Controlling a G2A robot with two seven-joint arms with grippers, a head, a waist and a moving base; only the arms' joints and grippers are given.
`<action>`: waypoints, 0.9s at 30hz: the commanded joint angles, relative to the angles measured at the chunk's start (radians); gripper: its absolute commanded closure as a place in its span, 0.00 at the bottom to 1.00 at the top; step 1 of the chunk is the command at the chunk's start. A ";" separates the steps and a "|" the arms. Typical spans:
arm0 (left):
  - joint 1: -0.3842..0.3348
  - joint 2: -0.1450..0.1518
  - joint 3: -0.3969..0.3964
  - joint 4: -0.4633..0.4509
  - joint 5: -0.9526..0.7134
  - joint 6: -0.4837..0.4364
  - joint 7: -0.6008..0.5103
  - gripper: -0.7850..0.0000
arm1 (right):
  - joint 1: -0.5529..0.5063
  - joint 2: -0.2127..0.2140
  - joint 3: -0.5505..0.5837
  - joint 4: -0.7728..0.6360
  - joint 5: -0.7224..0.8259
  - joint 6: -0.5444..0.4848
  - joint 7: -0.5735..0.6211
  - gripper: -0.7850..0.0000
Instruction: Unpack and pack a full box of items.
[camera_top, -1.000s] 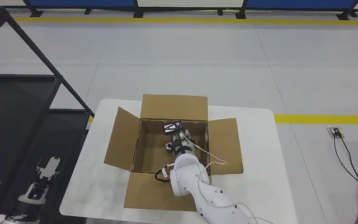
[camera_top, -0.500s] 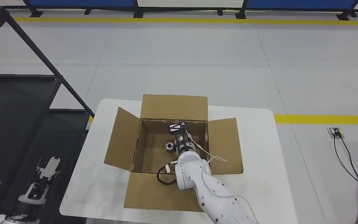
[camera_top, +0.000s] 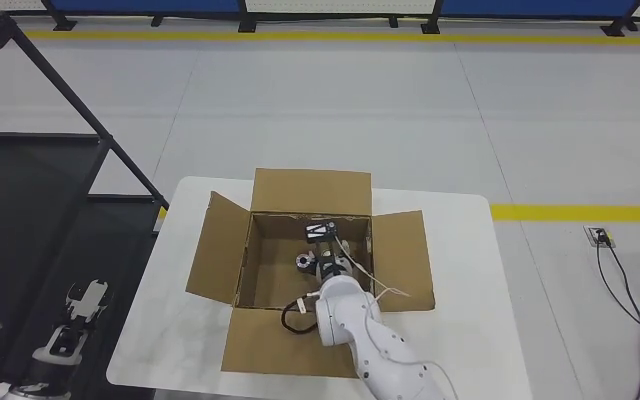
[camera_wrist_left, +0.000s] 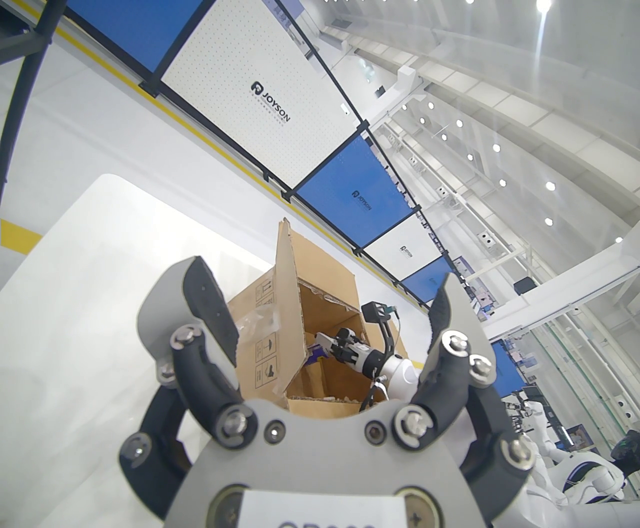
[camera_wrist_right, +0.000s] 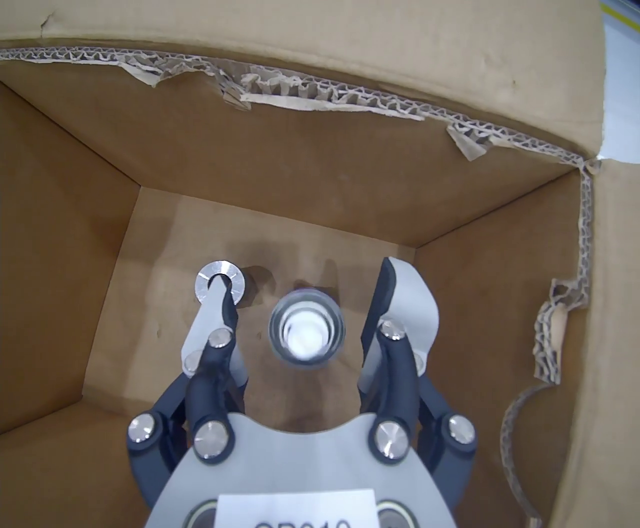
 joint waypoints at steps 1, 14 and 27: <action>0.000 0.000 0.000 0.000 0.000 0.000 0.000 0.00 | -0.021 0.001 0.006 -0.038 -0.002 -0.003 -0.016 0.00; -0.072 0.008 0.072 -0.018 0.162 0.051 -0.018 0.00 | -0.353 0.050 0.180 -0.564 0.094 -0.218 -0.110 0.00; -0.227 0.014 0.332 0.023 0.464 0.143 -0.025 0.00 | -0.468 0.078 0.363 -0.679 0.300 -0.394 -0.073 0.00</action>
